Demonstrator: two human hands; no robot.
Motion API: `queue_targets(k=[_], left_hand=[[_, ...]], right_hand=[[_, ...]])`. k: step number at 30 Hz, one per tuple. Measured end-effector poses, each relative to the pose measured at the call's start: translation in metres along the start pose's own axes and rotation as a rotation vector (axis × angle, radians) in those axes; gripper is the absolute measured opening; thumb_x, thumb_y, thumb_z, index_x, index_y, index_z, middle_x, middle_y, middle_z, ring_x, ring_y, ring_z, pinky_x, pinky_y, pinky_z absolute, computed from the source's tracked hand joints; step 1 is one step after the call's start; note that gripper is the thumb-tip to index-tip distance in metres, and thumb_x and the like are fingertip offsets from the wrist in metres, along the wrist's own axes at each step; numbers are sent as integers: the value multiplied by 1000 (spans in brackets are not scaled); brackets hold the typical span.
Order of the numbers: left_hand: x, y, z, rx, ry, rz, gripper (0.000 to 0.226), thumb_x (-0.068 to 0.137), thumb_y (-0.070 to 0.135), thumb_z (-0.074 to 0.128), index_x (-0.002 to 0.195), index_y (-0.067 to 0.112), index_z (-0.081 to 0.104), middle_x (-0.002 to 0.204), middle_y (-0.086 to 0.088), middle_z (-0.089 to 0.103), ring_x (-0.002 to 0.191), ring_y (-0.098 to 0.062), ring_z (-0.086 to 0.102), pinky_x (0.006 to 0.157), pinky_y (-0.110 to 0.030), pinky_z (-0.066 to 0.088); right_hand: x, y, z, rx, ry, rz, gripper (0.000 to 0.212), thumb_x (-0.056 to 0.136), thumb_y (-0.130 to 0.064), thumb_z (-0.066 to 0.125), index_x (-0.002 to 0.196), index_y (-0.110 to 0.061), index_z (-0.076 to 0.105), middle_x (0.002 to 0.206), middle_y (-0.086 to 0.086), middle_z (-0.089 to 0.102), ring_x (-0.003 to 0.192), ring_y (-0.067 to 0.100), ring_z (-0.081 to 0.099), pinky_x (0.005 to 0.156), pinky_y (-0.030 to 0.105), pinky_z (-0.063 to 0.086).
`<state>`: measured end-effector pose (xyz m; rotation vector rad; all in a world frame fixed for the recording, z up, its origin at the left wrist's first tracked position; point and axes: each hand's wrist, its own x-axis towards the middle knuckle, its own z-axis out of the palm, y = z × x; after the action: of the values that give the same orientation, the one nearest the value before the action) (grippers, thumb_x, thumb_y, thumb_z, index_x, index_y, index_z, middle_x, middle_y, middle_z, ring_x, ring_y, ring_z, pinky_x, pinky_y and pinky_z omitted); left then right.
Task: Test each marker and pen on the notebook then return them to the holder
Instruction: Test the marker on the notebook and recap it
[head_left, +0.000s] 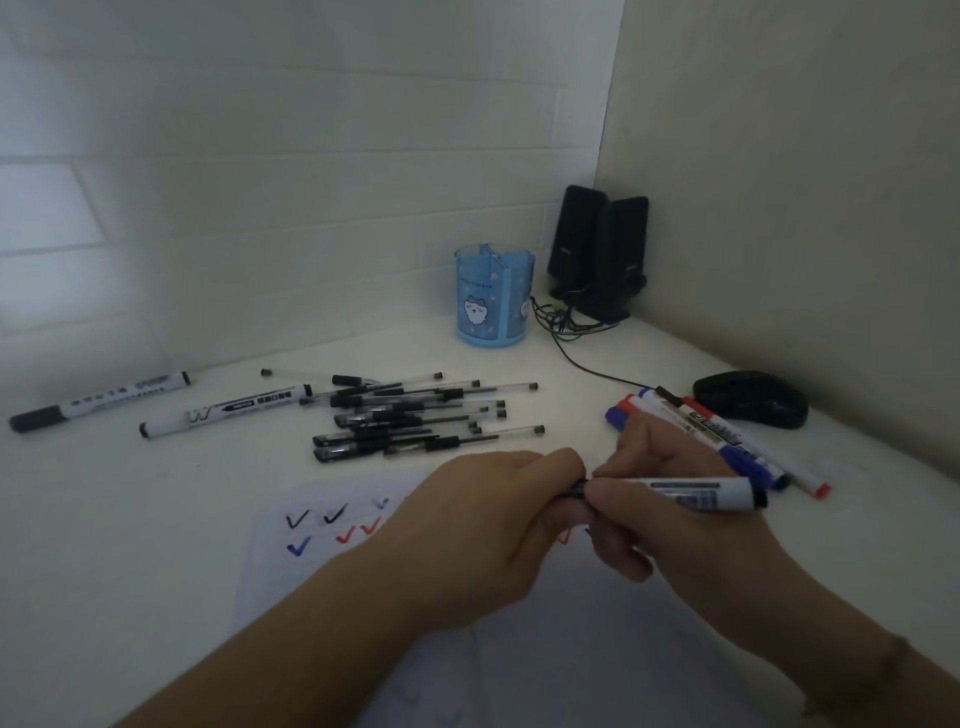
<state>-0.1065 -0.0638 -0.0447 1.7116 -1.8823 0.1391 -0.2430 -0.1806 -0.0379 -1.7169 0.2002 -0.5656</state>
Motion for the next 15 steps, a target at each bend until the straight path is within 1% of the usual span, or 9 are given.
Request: queue_targets(k=[3, 5, 7, 9, 10, 11, 12, 13, 15], left_hand=[[2, 0, -3, 12, -1, 31, 18, 97, 39, 41, 91, 24, 50, 64, 8, 50, 52, -10, 40, 48, -30, 36], [2, -1, -5, -28, -15, 23, 19, 96, 43, 47, 94, 25, 55, 57, 9, 45, 46, -4, 36, 47, -22, 31], [1, -2, -6, -72, -11, 19, 21, 93, 46, 54, 96, 26, 60, 53, 11, 39, 43, 2, 35, 48, -13, 23], [-2, -3, -8, -98, -28, -56, 27, 87, 55, 56, 99, 31, 56, 53, 10, 40, 47, 2, 40, 49, -12, 25], [-4, -4, -10, -106, -39, -126, 30, 84, 61, 53, 101, 37, 50, 56, 9, 43, 51, -1, 43, 51, -16, 29], [-6, -7, -13, -149, -34, -199, 27, 84, 61, 46, 102, 41, 45, 61, 7, 48, 56, -5, 46, 52, -21, 34], [-8, -10, -15, -206, -13, -267, 19, 88, 53, 39, 103, 42, 41, 67, 5, 50, 61, -8, 47, 55, -24, 38], [-10, -15, -17, -243, 35, -320, 14, 90, 39, 35, 103, 40, 40, 73, 5, 51, 66, -8, 48, 59, -25, 41], [-7, -22, -18, -231, 116, -393, 26, 90, 14, 32, 106, 34, 39, 82, 9, 50, 73, -7, 47, 64, -19, 39]], right_hand=[[0, -1, -2, 7, -27, -20, 42, 57, -61, 76, 63, -27, 52, 46, 7, 50, 38, 17, 41, 43, 24, 38], [0, -3, -6, -68, -23, 1, 43, 50, -64, 76, 60, -29, 55, 46, 7, 53, 38, 15, 45, 41, 26, 41], [-2, -2, -9, -120, -53, -20, 43, 52, -66, 75, 62, -29, 54, 49, 7, 56, 40, 13, 48, 43, 25, 43], [-3, 0, -9, -96, -84, -43, 39, 56, -64, 76, 64, -33, 54, 52, 6, 57, 42, 13, 48, 46, 27, 44], [-2, 1, -10, -54, -74, -44, 37, 54, -58, 79, 64, -32, 55, 51, 4, 56, 41, 13, 47, 45, 27, 44], [-3, 2, -12, 15, -57, -46, 32, 54, -45, 82, 64, -28, 57, 48, 1, 54, 40, 13, 46, 43, 26, 43], [-2, 0, -13, 95, -44, -64, 24, 57, -31, 78, 66, -22, 58, 46, 1, 52, 38, 14, 44, 43, 23, 42], [-2, 0, -14, 170, -39, -78, 14, 62, -23, 69, 71, -16, 60, 47, 3, 52, 38, 16, 45, 43, 22, 42], [-3, -4, -12, 241, -58, -44, 17, 66, -19, 63, 79, -9, 65, 55, 11, 59, 46, 22, 54, 43, 25, 45]])
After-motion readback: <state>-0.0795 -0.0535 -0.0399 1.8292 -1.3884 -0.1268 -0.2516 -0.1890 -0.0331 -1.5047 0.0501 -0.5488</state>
